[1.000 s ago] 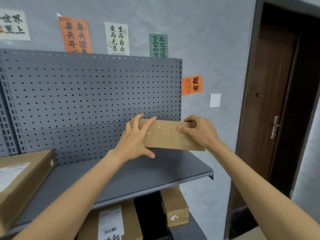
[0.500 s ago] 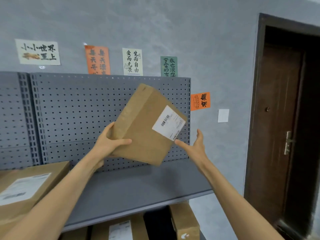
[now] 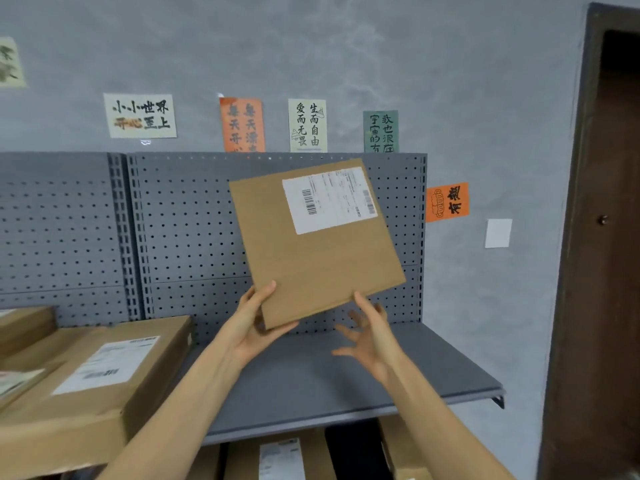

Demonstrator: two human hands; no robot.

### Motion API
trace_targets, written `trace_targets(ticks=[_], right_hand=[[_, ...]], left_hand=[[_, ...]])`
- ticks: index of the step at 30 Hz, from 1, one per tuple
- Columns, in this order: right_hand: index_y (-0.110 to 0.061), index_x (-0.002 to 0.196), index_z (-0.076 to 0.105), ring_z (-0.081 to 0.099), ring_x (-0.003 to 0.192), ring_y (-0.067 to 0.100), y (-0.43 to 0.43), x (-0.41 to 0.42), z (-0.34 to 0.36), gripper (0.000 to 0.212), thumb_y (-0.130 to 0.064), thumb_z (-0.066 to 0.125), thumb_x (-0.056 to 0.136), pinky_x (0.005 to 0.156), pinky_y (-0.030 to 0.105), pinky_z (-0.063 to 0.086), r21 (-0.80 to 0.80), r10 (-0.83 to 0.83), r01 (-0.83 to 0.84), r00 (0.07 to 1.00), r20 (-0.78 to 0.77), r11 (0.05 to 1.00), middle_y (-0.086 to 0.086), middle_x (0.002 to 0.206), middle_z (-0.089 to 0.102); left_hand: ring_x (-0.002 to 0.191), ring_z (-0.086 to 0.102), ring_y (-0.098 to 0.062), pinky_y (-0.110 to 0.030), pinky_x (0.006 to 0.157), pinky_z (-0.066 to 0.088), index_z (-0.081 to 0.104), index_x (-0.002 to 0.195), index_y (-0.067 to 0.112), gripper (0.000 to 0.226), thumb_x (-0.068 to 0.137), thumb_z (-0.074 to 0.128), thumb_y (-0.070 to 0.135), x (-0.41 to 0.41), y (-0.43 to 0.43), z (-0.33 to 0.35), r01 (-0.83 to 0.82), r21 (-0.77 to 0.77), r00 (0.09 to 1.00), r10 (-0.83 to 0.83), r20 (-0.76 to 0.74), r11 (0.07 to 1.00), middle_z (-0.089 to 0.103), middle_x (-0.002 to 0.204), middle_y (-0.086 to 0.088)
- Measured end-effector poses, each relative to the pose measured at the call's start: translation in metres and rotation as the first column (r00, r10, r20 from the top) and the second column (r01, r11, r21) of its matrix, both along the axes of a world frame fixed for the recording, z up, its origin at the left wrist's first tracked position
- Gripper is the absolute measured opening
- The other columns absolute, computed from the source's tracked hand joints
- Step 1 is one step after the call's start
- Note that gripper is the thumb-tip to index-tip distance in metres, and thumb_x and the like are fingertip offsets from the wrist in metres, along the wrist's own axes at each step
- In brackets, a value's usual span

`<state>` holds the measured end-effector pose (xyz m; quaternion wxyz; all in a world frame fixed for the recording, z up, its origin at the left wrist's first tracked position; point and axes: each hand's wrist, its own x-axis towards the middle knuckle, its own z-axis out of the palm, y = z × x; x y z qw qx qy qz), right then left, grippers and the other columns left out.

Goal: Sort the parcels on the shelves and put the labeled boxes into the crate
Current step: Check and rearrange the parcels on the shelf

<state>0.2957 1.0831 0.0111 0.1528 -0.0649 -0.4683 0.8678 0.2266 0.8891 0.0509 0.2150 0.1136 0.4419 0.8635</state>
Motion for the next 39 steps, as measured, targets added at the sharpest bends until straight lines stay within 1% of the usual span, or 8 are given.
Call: trace_targets(ticks=[6, 10, 15, 20, 25, 28, 31, 39], right_hand=[[-0.033, 0.144, 0.021, 0.063, 0.094, 0.019, -0.019, -0.023, 0.018, 0.093, -0.051, 0.072, 0.069, 0.089, 0.069, 0.043, 0.058, -0.059, 0.065, 0.994, -0.096, 0.996, 0.000, 0.105, 0.059], [-0.022, 0.133, 0.038, 0.056, 0.052, 0.006, 0.001, -0.017, 0.028, 0.054, -0.039, 0.061, 0.088, 0.059, 0.036, 0.054, 0.116, -0.163, 0.180, 0.976, -0.141, 0.977, -0.003, 0.076, 0.056], [-0.026, 0.127, 0.040, 0.064, 0.099, 0.019, 0.017, -0.007, 0.046, 0.052, -0.043, 0.063, 0.083, 0.080, 0.043, 0.055, 0.235, -0.228, 0.262, 0.960, -0.163, 0.936, -0.001, 0.115, 0.063], [-0.022, 0.128, 0.038, 0.064, 0.095, 0.018, 0.008, -0.009, 0.058, 0.053, -0.042, 0.063, 0.085, 0.085, 0.046, 0.054, 0.332, -0.220, 0.282, 0.952, -0.213, 0.900, -0.002, 0.108, 0.062], [-0.022, 0.126, 0.044, 0.065, 0.097, 0.018, -0.001, -0.016, 0.061, 0.042, -0.039, 0.060, 0.090, 0.081, 0.040, 0.054, 0.382, -0.161, 0.223, 0.969, -0.189, 0.897, -0.001, 0.112, 0.065], [-0.025, 0.124, 0.049, 0.066, 0.101, 0.021, -0.010, -0.026, 0.055, 0.043, -0.044, 0.061, 0.088, 0.089, 0.044, 0.054, 0.404, -0.121, 0.163, 0.984, -0.128, 0.900, -0.001, 0.113, 0.067], [-0.023, 0.123, 0.054, 0.066, 0.103, 0.023, -0.018, -0.041, 0.044, 0.043, -0.047, 0.060, 0.087, 0.093, 0.046, 0.051, 0.431, -0.072, 0.073, 0.997, -0.018, 0.900, 0.002, 0.113, 0.069], [-0.015, 0.116, 0.062, 0.066, 0.101, 0.032, -0.034, -0.080, 0.006, 0.044, -0.047, 0.058, 0.086, 0.095, 0.051, 0.050, 0.444, -0.028, -0.094, 0.965, 0.259, 0.891, 0.012, 0.109, 0.070]], left_hand=[[0.119, 0.053, -0.037, -0.055, 0.074, 0.057, 0.041, 0.134, 0.030, 0.076, 0.067, 0.076, 0.030, 0.008, 0.010, -0.006, 0.070, -0.110, 0.994, -0.079, -0.077, 0.991, 0.050, 0.132, -0.010], [0.129, 0.043, -0.042, -0.055, 0.091, 0.049, 0.031, 0.143, 0.037, 0.096, 0.059, 0.076, 0.043, -0.005, -0.019, 0.014, -0.097, -0.231, 0.977, 0.049, -0.206, 0.968, 0.040, 0.147, -0.007], [0.118, 0.052, -0.024, -0.053, 0.101, 0.042, 0.046, 0.128, 0.049, 0.082, 0.055, 0.080, 0.059, -0.009, -0.062, 0.056, -0.292, -0.238, 0.865, 0.149, -0.480, 0.926, 0.052, 0.131, 0.007], [0.107, 0.060, -0.016, -0.048, 0.098, 0.045, 0.051, 0.127, 0.042, 0.046, 0.084, 0.066, 0.039, -0.006, -0.070, 0.062, -0.382, -0.323, 0.797, 0.132, -0.589, 0.866, 0.064, 0.118, 0.009], [0.086, 0.062, -0.014, -0.026, 0.065, 0.051, 0.053, 0.119, 0.024, 0.032, 0.089, 0.064, 0.027, -0.002, -0.090, 0.055, -0.402, -0.342, 0.815, 0.162, -0.556, 0.849, 0.063, 0.109, -0.002], [0.083, 0.060, -0.013, -0.026, 0.066, 0.046, 0.054, 0.103, 0.021, 0.020, 0.089, 0.063, 0.030, -0.007, -0.101, 0.048, -0.452, -0.401, 0.807, 0.173, -0.565, 0.797, 0.064, 0.103, -0.001], [0.087, 0.057, -0.016, -0.027, 0.071, 0.041, 0.056, 0.095, 0.014, 0.025, 0.088, 0.063, 0.037, -0.018, -0.113, 0.036, -0.529, -0.492, 0.799, 0.211, -0.563, 0.691, 0.062, 0.101, -0.003], [0.102, 0.058, -0.021, -0.028, 0.076, 0.047, 0.053, 0.128, 0.021, 0.040, 0.090, 0.061, 0.034, -0.046, -0.126, 0.003, -0.533, -0.682, 0.836, 0.186, -0.517, 0.501, 0.057, 0.124, -0.007]])
